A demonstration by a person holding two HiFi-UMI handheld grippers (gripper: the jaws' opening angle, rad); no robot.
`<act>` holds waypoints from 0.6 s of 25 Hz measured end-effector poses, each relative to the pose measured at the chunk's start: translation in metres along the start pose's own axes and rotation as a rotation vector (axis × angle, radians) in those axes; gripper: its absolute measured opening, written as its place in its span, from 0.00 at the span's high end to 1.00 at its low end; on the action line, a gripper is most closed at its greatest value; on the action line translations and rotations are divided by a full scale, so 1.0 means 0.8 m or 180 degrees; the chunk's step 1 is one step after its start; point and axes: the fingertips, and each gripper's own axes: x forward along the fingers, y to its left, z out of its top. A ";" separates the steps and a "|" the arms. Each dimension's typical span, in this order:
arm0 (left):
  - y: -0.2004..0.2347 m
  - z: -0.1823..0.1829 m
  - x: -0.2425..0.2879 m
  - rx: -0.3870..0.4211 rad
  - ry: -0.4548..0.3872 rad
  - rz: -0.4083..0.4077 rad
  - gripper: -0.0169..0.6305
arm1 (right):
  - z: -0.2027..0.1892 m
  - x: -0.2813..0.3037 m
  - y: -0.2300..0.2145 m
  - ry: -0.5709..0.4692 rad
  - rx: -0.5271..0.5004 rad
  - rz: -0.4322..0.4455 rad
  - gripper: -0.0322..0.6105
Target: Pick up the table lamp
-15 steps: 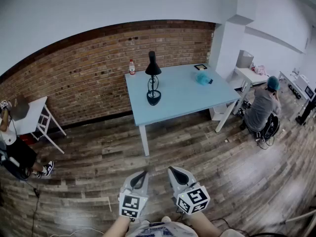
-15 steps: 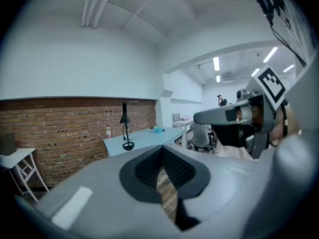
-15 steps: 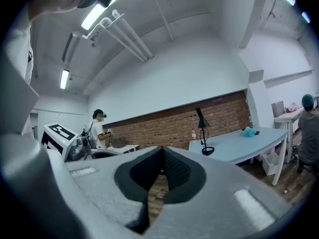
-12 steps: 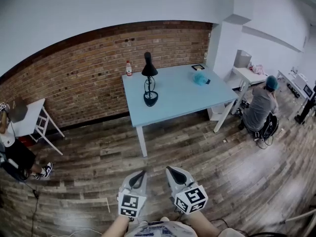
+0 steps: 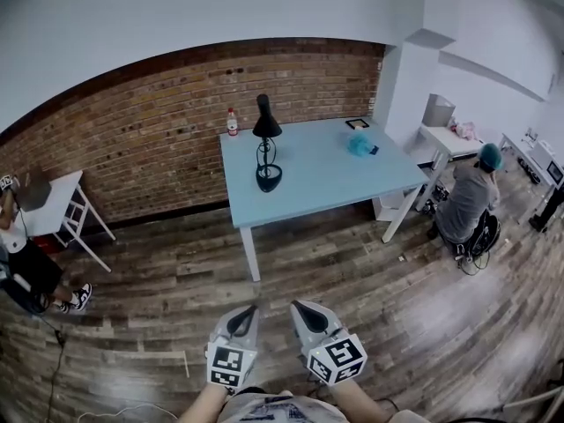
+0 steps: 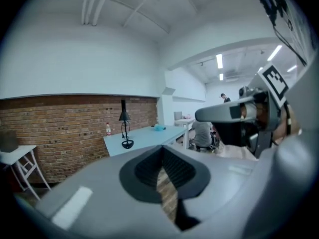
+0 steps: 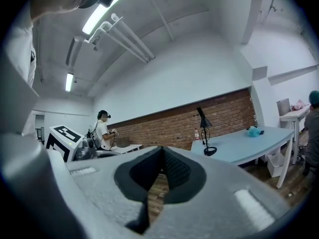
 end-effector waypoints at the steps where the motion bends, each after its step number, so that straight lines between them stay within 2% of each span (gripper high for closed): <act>1: -0.001 -0.001 0.001 0.0001 0.0006 0.0016 0.99 | -0.002 -0.001 -0.002 0.0007 0.0004 0.0009 0.95; 8: 0.012 -0.002 0.021 -0.0007 0.0025 0.0088 0.99 | -0.012 0.010 -0.027 0.0079 0.0097 0.0014 0.95; 15: 0.034 -0.019 0.084 -0.0125 0.0089 -0.0055 0.99 | -0.026 0.062 -0.068 0.0219 0.0121 -0.0020 0.95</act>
